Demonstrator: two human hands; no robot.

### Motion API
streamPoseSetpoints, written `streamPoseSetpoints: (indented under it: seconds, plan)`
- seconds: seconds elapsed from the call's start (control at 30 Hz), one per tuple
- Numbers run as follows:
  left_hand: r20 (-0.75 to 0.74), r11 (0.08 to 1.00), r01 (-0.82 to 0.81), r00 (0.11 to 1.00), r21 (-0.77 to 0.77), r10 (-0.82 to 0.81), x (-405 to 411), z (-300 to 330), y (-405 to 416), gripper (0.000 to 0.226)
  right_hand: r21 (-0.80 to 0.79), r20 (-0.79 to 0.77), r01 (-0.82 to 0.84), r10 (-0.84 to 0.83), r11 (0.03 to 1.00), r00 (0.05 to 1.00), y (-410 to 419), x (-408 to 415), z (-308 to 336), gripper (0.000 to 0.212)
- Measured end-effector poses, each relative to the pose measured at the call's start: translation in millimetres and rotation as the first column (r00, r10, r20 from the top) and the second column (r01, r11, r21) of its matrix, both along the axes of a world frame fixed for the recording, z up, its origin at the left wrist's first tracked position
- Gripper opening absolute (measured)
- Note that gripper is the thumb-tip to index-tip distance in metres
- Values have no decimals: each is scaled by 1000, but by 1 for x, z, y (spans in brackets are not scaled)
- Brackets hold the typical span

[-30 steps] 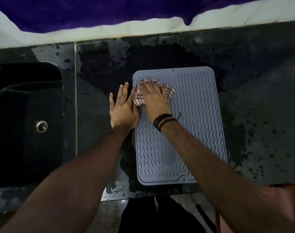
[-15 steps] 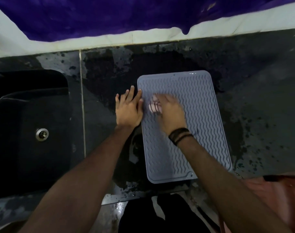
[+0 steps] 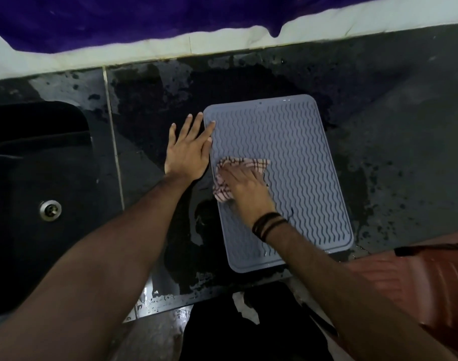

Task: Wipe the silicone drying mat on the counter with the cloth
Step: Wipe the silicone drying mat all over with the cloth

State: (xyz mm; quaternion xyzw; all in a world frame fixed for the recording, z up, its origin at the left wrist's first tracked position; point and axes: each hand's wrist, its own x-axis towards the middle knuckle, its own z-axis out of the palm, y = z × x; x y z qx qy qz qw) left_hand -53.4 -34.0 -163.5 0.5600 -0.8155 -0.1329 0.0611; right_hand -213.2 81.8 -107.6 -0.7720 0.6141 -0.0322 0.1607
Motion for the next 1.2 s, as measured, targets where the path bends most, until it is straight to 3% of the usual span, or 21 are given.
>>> streamPoseSetpoints:
  seconds: [0.17,0.3,0.5,0.6,0.8,0.9,1.03,1.1,1.2]
  plan:
    - [-5,1000,2,1000,26,-2,0,3,1,50,94,75,54,-61,994,995,15,-7,13,62]
    - [15,1000,24,1000,17,-24,2,3,1,53,-18,145,240,-235,971,961,-28,2,20,64]
    - [22,1000,-17,1000,-4,17,-2,0,0,49,63,-49,32,-29,998,998,-26,12,-3,68]
    - [14,1000,-25,1000,-15,25,-2,-1,0,49,44,-20,-36,37,998,999,6,1,-4,64]
    - [25,999,-36,999,-6,36,-2,-1,0,49,157,17,-149,148,976,989,66,-17,17,62]
    - [14,999,-42,999,2,42,-1,0,0,49,158,120,-68,49,985,992,48,-25,35,60]
    - [5,1000,-20,1000,4,20,-1,3,-1,51,-77,148,188,-175,979,973,-12,-25,50,59]
    - [-3,1000,-6,1000,2,6,0,4,1,53,-119,78,199,-191,973,979,-41,-19,50,62]
    - [13,1000,-18,1000,6,18,1,3,3,53,26,-32,79,-78,997,996,-49,2,27,62]
